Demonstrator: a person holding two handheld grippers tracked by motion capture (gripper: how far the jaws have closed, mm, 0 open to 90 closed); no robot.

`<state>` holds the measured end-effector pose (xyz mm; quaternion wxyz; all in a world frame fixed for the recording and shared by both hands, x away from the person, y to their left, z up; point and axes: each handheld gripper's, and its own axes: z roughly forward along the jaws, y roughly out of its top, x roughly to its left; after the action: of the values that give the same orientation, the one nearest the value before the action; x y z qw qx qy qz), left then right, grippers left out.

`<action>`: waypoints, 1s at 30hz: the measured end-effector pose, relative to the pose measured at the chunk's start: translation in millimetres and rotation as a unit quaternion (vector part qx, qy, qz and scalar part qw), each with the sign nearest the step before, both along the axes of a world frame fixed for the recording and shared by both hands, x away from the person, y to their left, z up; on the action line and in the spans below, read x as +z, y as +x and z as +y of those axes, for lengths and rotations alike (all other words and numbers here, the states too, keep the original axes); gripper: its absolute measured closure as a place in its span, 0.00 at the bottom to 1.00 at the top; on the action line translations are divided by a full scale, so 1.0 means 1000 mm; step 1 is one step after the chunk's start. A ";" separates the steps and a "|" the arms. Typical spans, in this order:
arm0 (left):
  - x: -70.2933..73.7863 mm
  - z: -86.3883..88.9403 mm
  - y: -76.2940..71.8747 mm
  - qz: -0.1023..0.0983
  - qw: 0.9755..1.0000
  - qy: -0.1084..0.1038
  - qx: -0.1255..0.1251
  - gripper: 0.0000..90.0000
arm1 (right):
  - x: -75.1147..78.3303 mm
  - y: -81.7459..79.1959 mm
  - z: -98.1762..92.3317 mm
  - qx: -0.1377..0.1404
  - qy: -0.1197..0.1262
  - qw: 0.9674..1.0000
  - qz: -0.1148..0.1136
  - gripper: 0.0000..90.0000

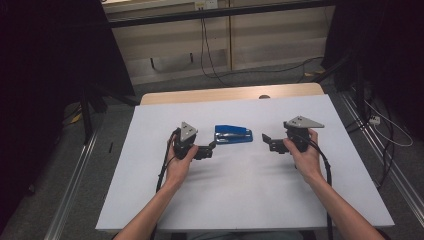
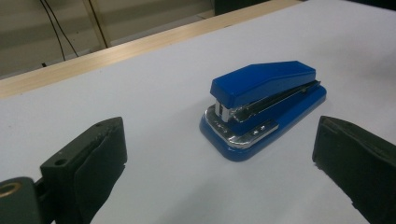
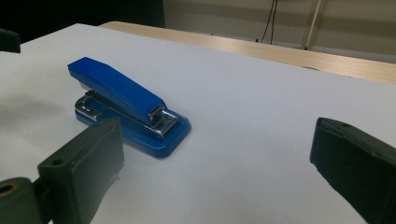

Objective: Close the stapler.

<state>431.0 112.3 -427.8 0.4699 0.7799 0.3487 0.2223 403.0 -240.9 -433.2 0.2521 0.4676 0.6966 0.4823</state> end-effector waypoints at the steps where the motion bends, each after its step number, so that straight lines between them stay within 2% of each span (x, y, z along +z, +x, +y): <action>1: 0.000 0.001 -0.001 -0.002 1.000 0.000 0.000 0.04 | 0.001 -0.002 -0.001 -0.001 0.002 1.000 -0.002 0.03; 3: 0.002 0.005 -0.004 -0.005 1.000 -0.006 0.001 0.04 | 0.003 -0.006 -0.002 -0.006 0.007 1.000 -0.004 0.03; 6: 0.005 0.010 -0.010 -0.013 1.000 -0.017 0.007 0.03 | 0.004 -0.011 -0.003 -0.011 -0.004 1.000 -0.007 0.03; 10: 0.007 0.016 -0.017 -0.014 0.999 -0.030 0.013 0.03 | 0.004 -0.020 -0.006 -0.015 0.000 1.000 -0.008 0.03; 11: 0.008 0.019 -0.020 -0.014 0.999 -0.027 0.010 0.03 | 0.005 -0.023 -0.006 -0.017 0.000 1.000 -0.010 0.03; 17: 0.013 0.028 -0.031 -0.026 0.999 -0.039 0.014 0.03 | 0.006 -0.040 -0.010 -0.022 -0.001 1.000 -0.016 0.03; 24: 0.017 0.046 -0.042 -0.031 0.998 -0.042 0.031 0.03 | 0.010 -0.053 -0.016 -0.037 0.001 0.999 -0.023 0.03; 30: 0.018 0.060 -0.053 -0.037 0.998 -0.032 0.040 0.03 | 0.012 -0.068 -0.023 -0.050 -0.005 0.998 -0.028 0.03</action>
<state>377.7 172.2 -409.6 0.4979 0.7413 0.3683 0.2587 335.3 -263.9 -420.7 0.2973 0.4868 0.6676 0.4786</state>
